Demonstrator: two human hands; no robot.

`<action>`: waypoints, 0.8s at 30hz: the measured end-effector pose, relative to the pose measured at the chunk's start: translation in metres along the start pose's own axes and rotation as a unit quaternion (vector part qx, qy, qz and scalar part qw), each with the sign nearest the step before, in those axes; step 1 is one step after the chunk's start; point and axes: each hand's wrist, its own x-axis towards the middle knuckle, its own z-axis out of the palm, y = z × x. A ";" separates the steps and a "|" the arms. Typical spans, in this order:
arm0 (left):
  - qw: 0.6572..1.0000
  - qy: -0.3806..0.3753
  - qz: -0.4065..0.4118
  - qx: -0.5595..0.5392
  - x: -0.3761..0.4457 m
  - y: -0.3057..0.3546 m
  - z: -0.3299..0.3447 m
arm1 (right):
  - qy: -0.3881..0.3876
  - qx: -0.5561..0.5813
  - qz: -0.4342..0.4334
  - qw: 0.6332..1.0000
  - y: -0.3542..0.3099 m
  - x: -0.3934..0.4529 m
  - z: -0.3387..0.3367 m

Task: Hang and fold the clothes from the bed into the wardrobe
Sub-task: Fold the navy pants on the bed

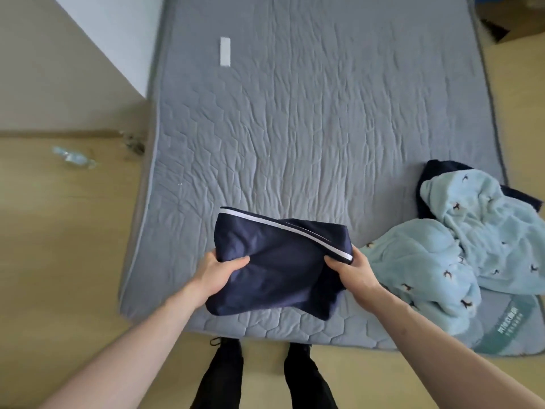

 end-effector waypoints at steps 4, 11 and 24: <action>0.997 0.049 0.053 -0.020 -0.106 0.018 -0.057 | -0.045 -0.047 -0.060 0.996 -0.067 -0.073 0.021; 0.979 0.142 0.115 -0.095 -0.247 0.022 -0.164 | -0.126 -0.125 -0.159 0.971 -0.169 -0.184 0.103; 0.911 0.299 0.192 -0.211 -0.395 -0.071 -0.440 | -0.252 -0.171 -0.314 0.899 -0.258 -0.350 0.412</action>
